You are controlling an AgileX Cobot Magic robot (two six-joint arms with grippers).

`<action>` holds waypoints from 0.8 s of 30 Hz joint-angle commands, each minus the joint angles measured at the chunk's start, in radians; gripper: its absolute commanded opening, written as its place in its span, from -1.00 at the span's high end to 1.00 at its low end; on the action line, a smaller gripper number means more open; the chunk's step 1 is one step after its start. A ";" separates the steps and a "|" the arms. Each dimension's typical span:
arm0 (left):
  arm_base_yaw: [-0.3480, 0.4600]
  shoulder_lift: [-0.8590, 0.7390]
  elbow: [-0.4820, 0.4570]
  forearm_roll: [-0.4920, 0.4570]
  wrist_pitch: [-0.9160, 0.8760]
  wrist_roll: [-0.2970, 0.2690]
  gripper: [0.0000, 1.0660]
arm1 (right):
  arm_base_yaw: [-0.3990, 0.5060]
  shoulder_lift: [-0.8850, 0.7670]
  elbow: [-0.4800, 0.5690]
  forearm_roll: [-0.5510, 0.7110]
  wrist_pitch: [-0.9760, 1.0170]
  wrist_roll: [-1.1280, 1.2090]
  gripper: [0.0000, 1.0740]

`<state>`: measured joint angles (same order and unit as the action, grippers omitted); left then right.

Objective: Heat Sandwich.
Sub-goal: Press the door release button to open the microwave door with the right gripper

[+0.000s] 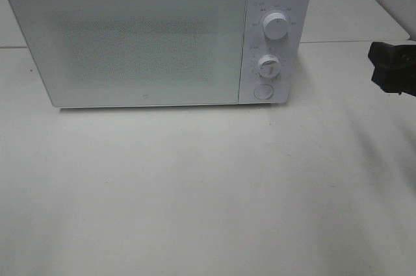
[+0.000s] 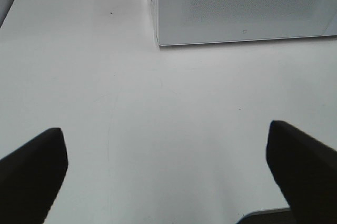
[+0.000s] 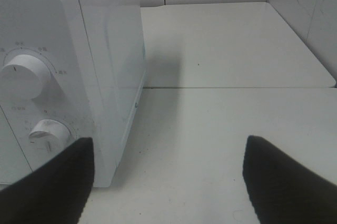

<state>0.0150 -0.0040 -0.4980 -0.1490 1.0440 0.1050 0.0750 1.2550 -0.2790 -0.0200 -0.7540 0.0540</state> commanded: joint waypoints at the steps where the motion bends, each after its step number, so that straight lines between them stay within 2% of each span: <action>1: 0.001 -0.020 0.004 -0.001 -0.008 -0.006 -0.83 | -0.003 0.066 0.000 -0.030 -0.089 0.011 -0.40; 4: 0.001 -0.020 0.004 -0.001 -0.008 -0.006 -0.83 | 0.012 0.126 0.000 -0.049 -0.140 0.026 -0.40; 8: 0.001 -0.020 0.004 -0.001 -0.008 -0.006 -0.83 | 0.084 0.213 0.000 -0.034 -0.202 0.003 -0.40; 10: 0.001 -0.020 0.004 -0.001 -0.008 -0.006 -0.83 | 0.129 0.256 -0.001 0.034 -0.228 -0.023 -0.40; 11: 0.001 -0.020 0.004 -0.001 -0.008 -0.006 -0.83 | 0.183 0.300 -0.002 0.133 -0.249 -0.069 -0.40; 12: 0.001 -0.020 0.004 -0.001 -0.008 -0.006 -0.83 | 0.183 0.300 -0.002 0.133 -0.249 -0.069 -0.40; 14: 0.001 -0.020 0.004 -0.001 -0.008 -0.006 -0.83 | 0.233 0.336 -0.002 0.215 -0.272 -0.107 -0.40; 15: 0.001 -0.020 0.004 -0.001 -0.008 -0.006 -0.83 | 0.287 0.370 -0.002 0.279 -0.302 -0.136 -0.40; 19: 0.001 -0.020 0.004 -0.001 -0.008 -0.006 -0.83 | 0.354 0.411 -0.003 0.337 -0.335 -0.156 -0.40; 24: 0.001 -0.020 0.004 -0.001 -0.008 -0.006 -0.83 | 0.474 0.474 -0.029 0.481 -0.334 -0.187 -0.40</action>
<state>0.0150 -0.0040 -0.4980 -0.1490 1.0440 0.1050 0.5220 1.7200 -0.2930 0.4210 -1.0730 -0.1080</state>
